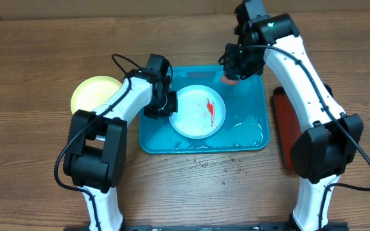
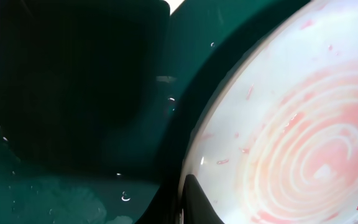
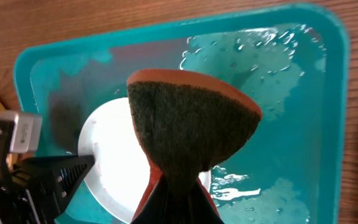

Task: Clean dirty plates on tray and stack at the side
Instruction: 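Lower the sponge with the right gripper onto the white plate, then scrub the white plate with the sponge while left gripper holds it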

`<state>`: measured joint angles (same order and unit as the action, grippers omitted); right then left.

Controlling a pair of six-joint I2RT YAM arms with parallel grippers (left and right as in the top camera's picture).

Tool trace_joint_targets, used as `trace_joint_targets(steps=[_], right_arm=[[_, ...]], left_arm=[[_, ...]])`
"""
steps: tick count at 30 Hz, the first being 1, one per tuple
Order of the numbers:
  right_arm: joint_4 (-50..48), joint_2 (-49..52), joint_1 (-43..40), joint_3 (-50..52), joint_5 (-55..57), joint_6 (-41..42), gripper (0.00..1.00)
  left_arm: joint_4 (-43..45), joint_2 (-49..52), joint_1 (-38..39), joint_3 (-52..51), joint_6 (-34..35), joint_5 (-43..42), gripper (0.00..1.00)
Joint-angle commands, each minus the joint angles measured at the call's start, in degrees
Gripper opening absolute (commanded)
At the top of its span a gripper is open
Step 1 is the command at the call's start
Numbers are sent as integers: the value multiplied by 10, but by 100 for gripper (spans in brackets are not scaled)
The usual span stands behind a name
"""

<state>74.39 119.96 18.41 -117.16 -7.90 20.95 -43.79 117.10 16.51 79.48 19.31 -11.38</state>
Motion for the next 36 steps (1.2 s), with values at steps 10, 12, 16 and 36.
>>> trace_joint_targets(steps=[10, 12, 16, 36], right_arm=[[-116, -2, 33, 167, -68, 0, 4], [-134, -2, 38, 189, -68, 0, 4], [-163, -2, 45, 228, -68, 2, 4], [-240, -1, 73, 329, -133, 61, 4]], left_arm=[[19, 7, -9, -17, -52, -22, 4], [24, 7, -9, -17, -63, -38, 4], [25, 7, -15, -17, -83, -60, 4], [25, 7, -63, -17, -103, -192, 4]])
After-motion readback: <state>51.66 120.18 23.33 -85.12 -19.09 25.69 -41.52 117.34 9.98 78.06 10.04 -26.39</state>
